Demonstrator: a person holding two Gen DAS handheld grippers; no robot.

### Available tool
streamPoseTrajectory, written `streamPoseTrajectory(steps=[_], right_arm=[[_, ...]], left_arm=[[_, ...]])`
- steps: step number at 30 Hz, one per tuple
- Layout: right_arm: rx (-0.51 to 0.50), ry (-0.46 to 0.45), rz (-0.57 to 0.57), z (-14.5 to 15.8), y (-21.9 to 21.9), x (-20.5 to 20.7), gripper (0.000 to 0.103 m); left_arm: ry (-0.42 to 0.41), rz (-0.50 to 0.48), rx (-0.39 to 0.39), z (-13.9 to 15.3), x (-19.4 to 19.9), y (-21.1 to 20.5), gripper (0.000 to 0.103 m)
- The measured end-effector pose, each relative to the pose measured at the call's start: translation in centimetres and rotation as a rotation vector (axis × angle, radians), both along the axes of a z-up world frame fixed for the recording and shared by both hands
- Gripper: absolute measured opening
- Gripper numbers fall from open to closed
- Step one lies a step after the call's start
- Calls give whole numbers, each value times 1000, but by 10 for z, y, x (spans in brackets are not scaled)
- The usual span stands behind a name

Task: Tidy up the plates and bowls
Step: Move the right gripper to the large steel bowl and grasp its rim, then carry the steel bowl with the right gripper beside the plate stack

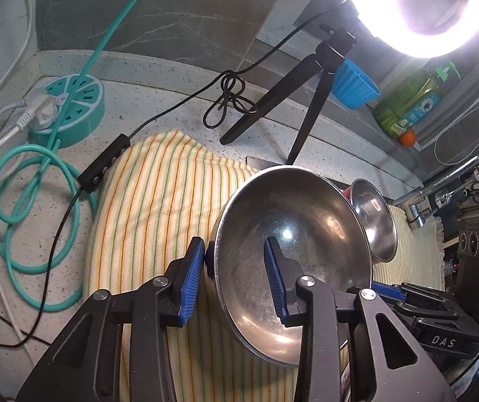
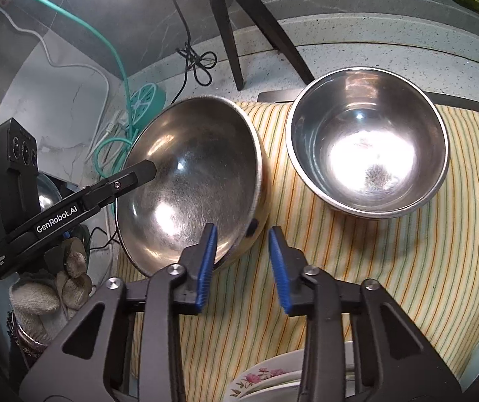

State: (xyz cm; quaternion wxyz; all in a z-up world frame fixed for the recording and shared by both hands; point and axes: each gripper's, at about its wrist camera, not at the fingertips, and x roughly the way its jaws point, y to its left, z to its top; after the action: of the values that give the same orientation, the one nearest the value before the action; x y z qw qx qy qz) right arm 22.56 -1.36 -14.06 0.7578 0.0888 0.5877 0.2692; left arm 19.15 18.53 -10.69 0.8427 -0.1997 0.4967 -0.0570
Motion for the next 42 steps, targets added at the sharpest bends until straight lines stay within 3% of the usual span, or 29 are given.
streamPoseTrajectory(steps=[15, 30, 42], right_arm=[[-15, -10, 58, 8, 9, -22, 26], [33, -15, 182, 26, 12, -82, 26], [27, 16, 274, 17, -2, -129, 26]], left_arm=[[-17, 36, 15, 12, -26, -1, 33], [-31, 167, 4, 23, -112, 6, 33], [-29, 256, -11, 19, -178, -9, 33]])
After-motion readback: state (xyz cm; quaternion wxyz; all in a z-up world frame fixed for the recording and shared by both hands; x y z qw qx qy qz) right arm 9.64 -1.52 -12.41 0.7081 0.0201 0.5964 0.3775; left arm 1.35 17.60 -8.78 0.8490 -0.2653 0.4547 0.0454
